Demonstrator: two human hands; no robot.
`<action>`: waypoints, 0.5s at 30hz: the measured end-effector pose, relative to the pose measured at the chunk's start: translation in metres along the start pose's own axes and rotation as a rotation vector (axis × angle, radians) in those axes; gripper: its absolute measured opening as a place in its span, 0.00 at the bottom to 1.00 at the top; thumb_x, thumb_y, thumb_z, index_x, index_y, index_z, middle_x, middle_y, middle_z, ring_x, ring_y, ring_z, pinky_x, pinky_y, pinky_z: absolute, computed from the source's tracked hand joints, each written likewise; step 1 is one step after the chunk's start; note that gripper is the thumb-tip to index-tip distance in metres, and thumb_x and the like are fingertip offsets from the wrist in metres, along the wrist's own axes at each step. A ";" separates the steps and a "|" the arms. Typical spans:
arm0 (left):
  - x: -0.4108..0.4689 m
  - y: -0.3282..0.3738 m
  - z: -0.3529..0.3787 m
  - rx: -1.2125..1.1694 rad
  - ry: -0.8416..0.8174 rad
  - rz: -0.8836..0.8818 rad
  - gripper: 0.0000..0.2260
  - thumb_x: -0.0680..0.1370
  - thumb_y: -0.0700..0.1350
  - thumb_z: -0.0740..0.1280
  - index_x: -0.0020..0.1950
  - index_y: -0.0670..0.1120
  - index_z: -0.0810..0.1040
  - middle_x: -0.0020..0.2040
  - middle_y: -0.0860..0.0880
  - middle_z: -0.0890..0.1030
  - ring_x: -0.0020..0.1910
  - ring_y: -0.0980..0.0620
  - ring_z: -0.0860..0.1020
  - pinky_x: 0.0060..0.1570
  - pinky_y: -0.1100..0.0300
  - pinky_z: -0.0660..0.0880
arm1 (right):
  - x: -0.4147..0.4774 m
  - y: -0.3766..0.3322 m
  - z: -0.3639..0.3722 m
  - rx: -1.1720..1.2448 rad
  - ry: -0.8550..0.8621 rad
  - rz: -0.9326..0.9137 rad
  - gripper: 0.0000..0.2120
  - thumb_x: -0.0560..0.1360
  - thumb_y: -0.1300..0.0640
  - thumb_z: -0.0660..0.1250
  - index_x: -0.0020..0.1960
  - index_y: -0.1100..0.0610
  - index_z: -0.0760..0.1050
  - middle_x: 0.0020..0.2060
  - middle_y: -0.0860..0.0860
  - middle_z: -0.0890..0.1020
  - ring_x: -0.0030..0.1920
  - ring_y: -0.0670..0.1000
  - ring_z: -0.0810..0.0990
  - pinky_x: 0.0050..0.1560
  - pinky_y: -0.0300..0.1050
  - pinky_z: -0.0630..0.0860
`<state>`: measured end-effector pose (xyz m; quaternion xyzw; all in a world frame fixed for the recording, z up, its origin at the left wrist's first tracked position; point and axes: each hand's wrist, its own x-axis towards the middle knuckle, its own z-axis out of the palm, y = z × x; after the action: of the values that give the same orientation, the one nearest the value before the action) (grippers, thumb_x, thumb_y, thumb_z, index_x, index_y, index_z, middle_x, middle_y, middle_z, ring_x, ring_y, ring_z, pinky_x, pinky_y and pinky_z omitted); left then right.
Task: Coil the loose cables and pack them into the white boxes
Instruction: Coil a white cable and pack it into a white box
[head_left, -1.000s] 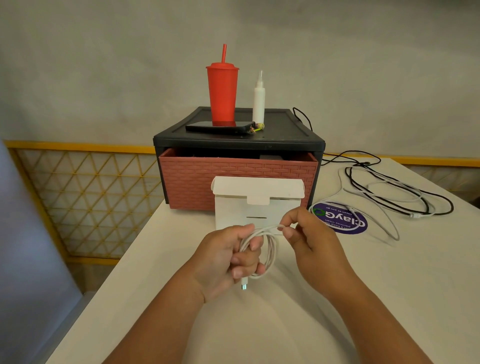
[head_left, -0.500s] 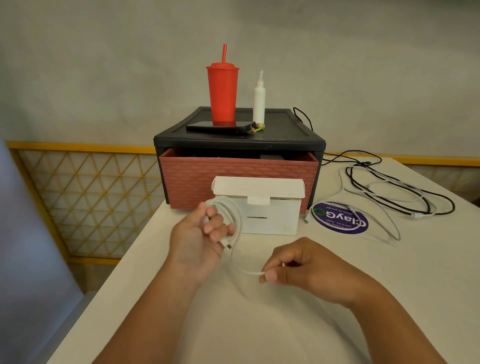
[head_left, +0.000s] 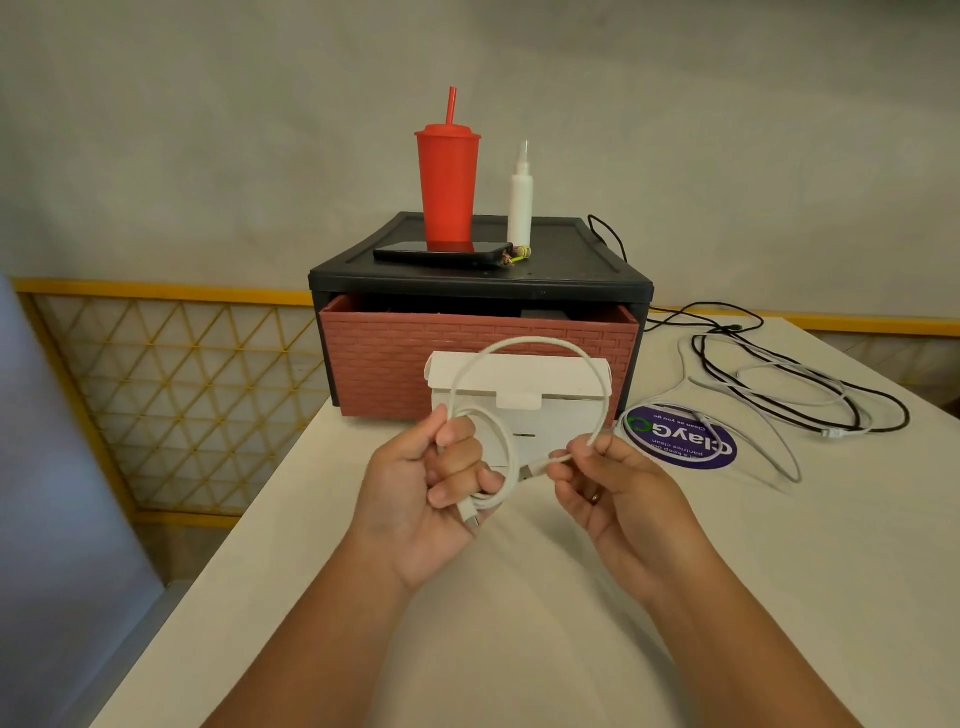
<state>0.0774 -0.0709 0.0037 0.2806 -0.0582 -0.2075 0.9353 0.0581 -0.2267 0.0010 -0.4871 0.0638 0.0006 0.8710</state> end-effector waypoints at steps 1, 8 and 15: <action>0.000 -0.003 0.001 0.012 -0.009 -0.024 0.15 0.73 0.49 0.58 0.27 0.47 0.68 0.19 0.54 0.60 0.14 0.58 0.59 0.28 0.66 0.74 | 0.001 0.000 0.000 0.102 0.007 0.027 0.09 0.77 0.66 0.59 0.39 0.61 0.73 0.29 0.53 0.80 0.28 0.44 0.80 0.30 0.34 0.78; -0.001 -0.015 0.007 0.076 -0.035 -0.127 0.16 0.74 0.49 0.59 0.27 0.46 0.69 0.18 0.53 0.60 0.14 0.58 0.59 0.28 0.65 0.74 | 0.002 0.004 -0.001 0.286 -0.015 0.244 0.06 0.76 0.68 0.60 0.40 0.64 0.73 0.24 0.54 0.77 0.22 0.45 0.76 0.23 0.34 0.75; -0.002 -0.019 0.010 0.216 0.003 -0.122 0.15 0.73 0.50 0.60 0.30 0.45 0.66 0.19 0.53 0.58 0.14 0.58 0.62 0.25 0.65 0.72 | -0.004 0.008 0.005 0.062 -0.224 0.303 0.11 0.68 0.65 0.62 0.47 0.65 0.80 0.28 0.54 0.77 0.25 0.47 0.75 0.27 0.36 0.76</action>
<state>0.0668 -0.0893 0.0017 0.3830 -0.0618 -0.2563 0.8853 0.0540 -0.2177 -0.0025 -0.4416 0.0392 0.1838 0.8773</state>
